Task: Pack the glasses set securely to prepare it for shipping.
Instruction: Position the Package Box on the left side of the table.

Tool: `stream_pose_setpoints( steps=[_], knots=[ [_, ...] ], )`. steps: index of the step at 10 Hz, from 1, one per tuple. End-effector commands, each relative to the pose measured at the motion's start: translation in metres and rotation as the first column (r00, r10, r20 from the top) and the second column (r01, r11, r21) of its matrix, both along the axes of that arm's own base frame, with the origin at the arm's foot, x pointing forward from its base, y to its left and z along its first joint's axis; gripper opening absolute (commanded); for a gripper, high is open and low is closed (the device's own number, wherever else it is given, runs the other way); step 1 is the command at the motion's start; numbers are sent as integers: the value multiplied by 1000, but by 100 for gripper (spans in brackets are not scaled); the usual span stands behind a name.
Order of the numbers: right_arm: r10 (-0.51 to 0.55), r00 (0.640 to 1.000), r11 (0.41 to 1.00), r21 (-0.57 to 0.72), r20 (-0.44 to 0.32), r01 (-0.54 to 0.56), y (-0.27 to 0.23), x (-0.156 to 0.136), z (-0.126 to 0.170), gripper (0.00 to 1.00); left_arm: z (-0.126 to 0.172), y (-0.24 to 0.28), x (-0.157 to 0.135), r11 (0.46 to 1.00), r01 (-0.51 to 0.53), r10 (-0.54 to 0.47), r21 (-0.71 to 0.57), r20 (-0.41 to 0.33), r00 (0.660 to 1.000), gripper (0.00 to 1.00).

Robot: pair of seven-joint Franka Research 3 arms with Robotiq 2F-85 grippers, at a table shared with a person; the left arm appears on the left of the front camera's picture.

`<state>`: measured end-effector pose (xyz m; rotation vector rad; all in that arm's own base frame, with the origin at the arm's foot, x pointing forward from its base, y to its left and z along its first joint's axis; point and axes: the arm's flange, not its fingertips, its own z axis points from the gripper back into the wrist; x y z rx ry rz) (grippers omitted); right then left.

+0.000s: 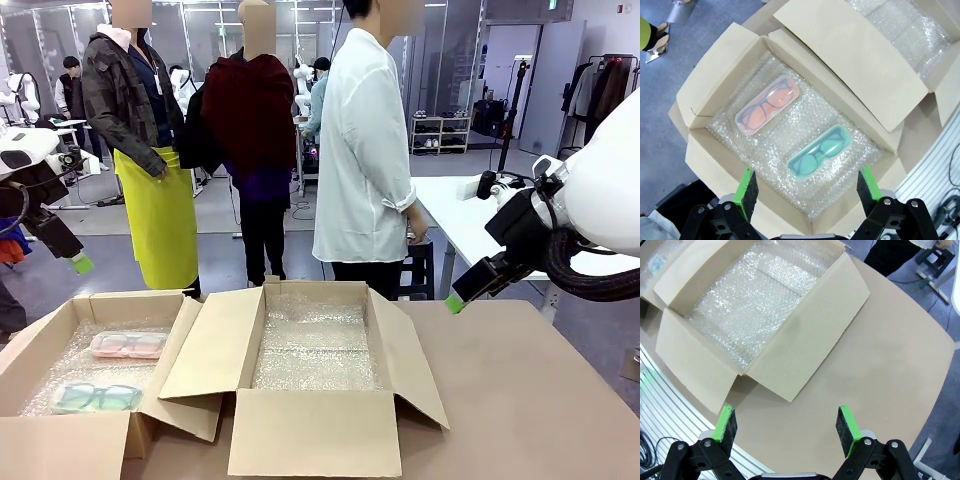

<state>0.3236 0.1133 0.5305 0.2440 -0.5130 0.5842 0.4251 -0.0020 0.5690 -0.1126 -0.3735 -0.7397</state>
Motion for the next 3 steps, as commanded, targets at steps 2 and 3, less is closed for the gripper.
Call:
stream_pose_setpoints(
  steps=[2, 3],
  knots=[
    [14, 1000, 1000, 2, 10, -14, -1, -1, 0, 100, 3, 0, 1, 1000, -18, 18, 17, 5, 1000, 100],
    [14, 1000, 1000, 2, 10, -14, -1, -1, 0, 100, 3, 0, 1, 1000, -18, 18, 17, 5, 1000, 100]
  ],
)
